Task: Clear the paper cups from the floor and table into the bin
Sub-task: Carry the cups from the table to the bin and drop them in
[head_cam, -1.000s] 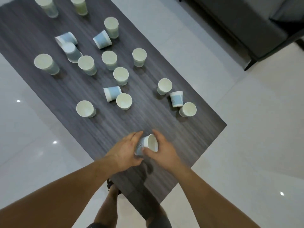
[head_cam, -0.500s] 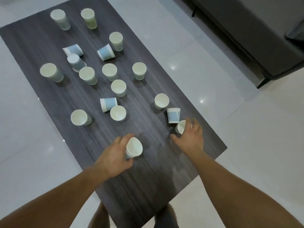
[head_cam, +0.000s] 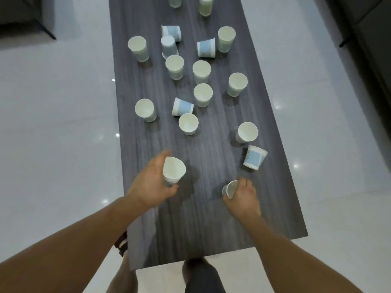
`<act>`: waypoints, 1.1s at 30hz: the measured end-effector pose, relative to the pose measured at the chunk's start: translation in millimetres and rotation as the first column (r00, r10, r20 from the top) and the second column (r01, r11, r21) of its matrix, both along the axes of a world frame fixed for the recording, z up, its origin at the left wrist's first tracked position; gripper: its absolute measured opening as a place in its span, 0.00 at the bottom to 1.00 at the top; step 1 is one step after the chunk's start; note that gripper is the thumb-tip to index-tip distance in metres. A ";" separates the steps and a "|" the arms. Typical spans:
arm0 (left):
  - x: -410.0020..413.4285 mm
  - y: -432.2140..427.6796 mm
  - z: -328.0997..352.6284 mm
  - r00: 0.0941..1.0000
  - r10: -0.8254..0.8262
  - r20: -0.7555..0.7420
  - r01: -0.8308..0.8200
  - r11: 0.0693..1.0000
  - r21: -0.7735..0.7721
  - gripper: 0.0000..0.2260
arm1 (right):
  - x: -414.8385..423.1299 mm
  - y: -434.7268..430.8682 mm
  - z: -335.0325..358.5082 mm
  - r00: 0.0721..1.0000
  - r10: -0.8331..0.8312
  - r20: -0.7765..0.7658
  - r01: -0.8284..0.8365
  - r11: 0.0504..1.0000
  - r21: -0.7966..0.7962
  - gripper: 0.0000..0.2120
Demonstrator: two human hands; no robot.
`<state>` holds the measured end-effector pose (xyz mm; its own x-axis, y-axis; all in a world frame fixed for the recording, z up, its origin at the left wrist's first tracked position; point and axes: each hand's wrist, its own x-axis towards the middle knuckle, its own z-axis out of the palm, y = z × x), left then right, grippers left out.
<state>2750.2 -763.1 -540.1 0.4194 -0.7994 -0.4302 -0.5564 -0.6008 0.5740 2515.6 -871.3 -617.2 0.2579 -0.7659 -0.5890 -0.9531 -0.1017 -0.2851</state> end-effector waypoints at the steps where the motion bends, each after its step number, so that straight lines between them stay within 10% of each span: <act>1: 3.3 9.7 8.6 1.000 0.027 0.003 -0.027 1.000 0.002 0.40 | 7.6 6.4 9.2 0.998 0.053 0.037 -0.053 0.999 0.001 0.32; 8: 20.7 108.1 78.3 0.962 0.225 0.155 -0.220 0.974 -0.051 0.37 | 84.7 62.0 93.5 0.895 0.406 0.187 -0.392 0.914 -0.107 0.32; 17: 28.7 323.6 166.4 0.785 0.588 0.197 -0.556 0.808 -0.196 0.39 | 183.9 226.1 215.1 0.543 0.818 0.190 -0.772 0.575 -0.272 0.34; 33: -64.1 730.2 225.2 0.133 0.970 0.202 -0.947 0.185 -0.264 0.35 | 250.8 593.2 284.8 -0.147 0.978 0.149 -0.943 -0.092 -0.321 0.34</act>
<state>2686.0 -32.9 -314.9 0.9389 0.3261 -0.1098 0.3259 -0.7406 0.5876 2766.4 -278.1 -332.4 0.8607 0.4334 -0.2669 0.3210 -0.8692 -0.3762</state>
